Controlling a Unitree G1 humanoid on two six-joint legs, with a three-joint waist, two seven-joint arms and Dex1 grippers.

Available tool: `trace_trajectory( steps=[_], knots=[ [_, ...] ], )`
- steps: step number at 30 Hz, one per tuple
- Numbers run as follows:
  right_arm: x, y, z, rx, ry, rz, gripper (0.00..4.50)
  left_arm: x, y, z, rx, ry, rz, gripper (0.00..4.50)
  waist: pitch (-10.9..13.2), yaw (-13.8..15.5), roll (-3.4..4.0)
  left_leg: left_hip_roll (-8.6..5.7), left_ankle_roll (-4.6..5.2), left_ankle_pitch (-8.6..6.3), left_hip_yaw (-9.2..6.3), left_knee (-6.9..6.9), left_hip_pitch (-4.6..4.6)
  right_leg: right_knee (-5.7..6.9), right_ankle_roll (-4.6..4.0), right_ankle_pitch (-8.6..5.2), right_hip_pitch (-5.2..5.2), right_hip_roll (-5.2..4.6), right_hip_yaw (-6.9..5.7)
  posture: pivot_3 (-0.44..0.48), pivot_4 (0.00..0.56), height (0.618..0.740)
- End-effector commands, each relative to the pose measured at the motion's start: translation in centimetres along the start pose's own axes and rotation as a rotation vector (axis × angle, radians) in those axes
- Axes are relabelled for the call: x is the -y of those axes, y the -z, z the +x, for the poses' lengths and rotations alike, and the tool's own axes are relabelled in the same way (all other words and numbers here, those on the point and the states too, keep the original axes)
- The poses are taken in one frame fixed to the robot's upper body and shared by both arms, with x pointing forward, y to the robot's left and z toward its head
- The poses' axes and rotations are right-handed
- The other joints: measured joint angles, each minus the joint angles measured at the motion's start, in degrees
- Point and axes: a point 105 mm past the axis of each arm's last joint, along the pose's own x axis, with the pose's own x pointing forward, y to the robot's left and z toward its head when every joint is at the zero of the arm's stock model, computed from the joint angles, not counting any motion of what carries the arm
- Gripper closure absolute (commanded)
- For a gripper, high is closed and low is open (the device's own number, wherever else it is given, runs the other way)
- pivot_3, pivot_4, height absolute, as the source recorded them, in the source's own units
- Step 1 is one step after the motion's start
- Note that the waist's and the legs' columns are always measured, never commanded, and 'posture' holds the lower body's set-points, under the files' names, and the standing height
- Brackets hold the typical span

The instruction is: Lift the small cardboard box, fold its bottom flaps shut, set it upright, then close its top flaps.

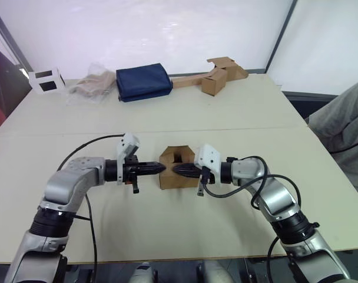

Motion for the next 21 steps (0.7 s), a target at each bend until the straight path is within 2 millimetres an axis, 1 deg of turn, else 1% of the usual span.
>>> trace_trajectory(
  steps=[1,4,5,8,9,13,15,21],
  knots=[
    [1.6,-3.2,-1.2,0.154,0.071,0.093,4.50,0.1,-0.4,0.1,-0.003,0.017,0.036,4.47,0.00,0.03,0.00,0.00,0.00,0.00,0.00,0.00,0.00,0.00,0.00,0.00,0.00,0.00,0.00,0.000,0.150,0.740],
    [3.0,-6.0,-2.8,0.330,0.099,0.251,4.50,0.2,-0.3,0.2,-0.004,0.022,0.036,4.47,0.00,0.19,0.00,0.00,0.00,0.00,0.00,0.00,0.00,0.00,0.00,0.00,0.00,-0.01,0.00,0.000,0.150,0.740],
    [3.5,-6.7,-3.3,0.372,0.114,0.281,4.50,0.1,-0.3,0.3,-0.003,0.023,0.036,4.47,0.00,0.30,0.00,0.00,0.00,0.00,0.00,0.00,0.00,0.00,0.00,0.00,0.01,-0.01,0.01,0.000,0.150,0.740],
    [4.5,-7.3,-4.1,0.406,0.144,0.315,4.50,0.1,-0.3,0.3,-0.002,0.024,0.036,4.47,0.00,0.39,0.00,0.00,0.00,0.00,0.00,0.00,0.00,0.00,0.00,0.00,0.00,-0.01,0.00,0.000,0.150,0.740],
    [4.7,-7.1,-4.0,0.382,0.151,0.309,4.50,0.1,-0.3,0.3,-0.001,0.024,0.036,4.47,0.00,0.39,0.01,0.00,0.00,0.00,0.00,-0.01,0.00,0.00,0.00,0.00,0.00,-0.01,0.00,0.000,0.150,0.740],
    [6.4,-3.9,-3.0,0.179,0.241,0.198,4.50,0.0,-0.3,0.5,-0.002,0.024,0.039,4.47,0.00,0.35,0.01,-0.01,0.00,0.00,0.03,-0.01,0.00,-0.01,0.00,0.00,0.00,-0.01,0.01,0.000,0.150,0.740],
    [6.6,-2.6,-2.3,0.101,0.241,0.177,4.50,-0.1,-0.4,0.5,-0.001,0.021,0.040,4.47,0.00,0.32,0.01,-0.01,0.00,0.00,0.05,-0.01,0.01,0.00,0.00,0.00,-0.01,0.00,0.02,0.000,0.150,0.740],
    [5.5,-2.2,-1.5,0.094,0.167,0.194,4.50,0.0,-0.2,0.2,0.004,0.014,0.036,4.47,0.00,0.33,0.01,-0.01,0.00,0.00,0.05,-0.03,-0.03,0.00,0.00,0.00,-0.08,-0.01,0.03,0.000,0.150,0.740]
  ],
)
